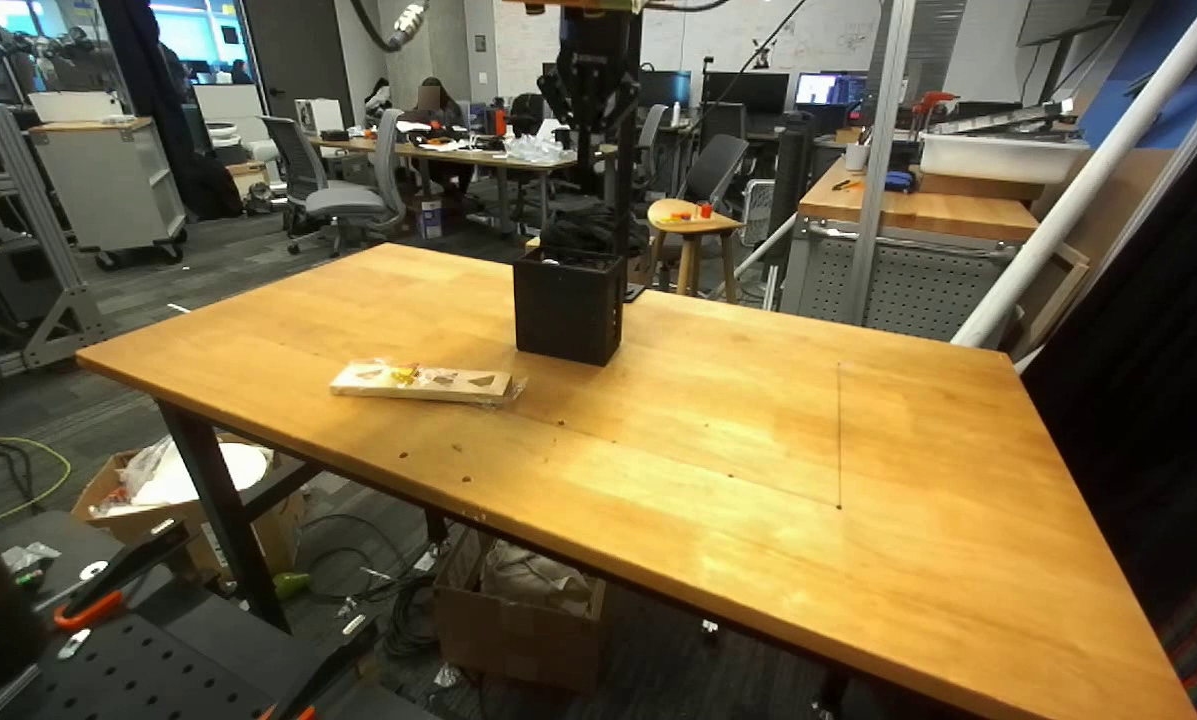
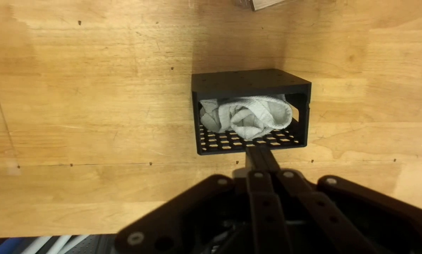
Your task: Put the white towel in the black box
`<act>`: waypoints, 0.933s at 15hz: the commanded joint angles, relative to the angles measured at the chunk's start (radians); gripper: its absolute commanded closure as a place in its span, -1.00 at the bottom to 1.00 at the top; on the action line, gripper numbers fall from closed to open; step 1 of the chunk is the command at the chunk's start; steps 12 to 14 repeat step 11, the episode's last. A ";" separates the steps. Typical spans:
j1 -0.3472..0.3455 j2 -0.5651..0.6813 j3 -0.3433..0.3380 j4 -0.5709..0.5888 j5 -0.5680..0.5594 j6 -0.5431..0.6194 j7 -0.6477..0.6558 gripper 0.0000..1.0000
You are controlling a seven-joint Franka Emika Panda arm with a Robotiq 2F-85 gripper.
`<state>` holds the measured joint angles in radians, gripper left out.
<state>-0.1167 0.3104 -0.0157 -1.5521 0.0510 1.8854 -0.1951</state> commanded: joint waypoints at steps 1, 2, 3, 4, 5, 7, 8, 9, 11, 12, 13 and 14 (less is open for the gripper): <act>0.006 -0.009 -0.008 0.003 0.002 -0.009 -0.002 0.94; 0.006 -0.010 -0.008 0.003 0.002 -0.010 -0.002 0.89; 0.006 -0.005 -0.008 0.002 0.002 -0.010 -0.002 0.75; 0.006 0.002 -0.008 0.002 0.002 -0.009 -0.002 0.57; 0.006 0.007 -0.008 0.002 0.002 -0.009 -0.002 0.46; 0.006 0.012 -0.008 0.002 0.002 -0.009 -0.002 0.45; 0.006 0.011 -0.008 0.002 0.002 -0.009 -0.002 0.45; 0.006 0.011 -0.008 0.002 0.002 -0.009 -0.002 0.45; 0.006 0.011 -0.007 0.002 0.002 -0.009 -0.002 0.45; 0.006 0.011 -0.007 0.002 0.002 -0.009 -0.002 0.45; 0.006 0.011 -0.007 0.002 0.002 -0.009 -0.002 0.45; 0.006 0.011 -0.007 0.002 0.002 -0.009 -0.002 0.45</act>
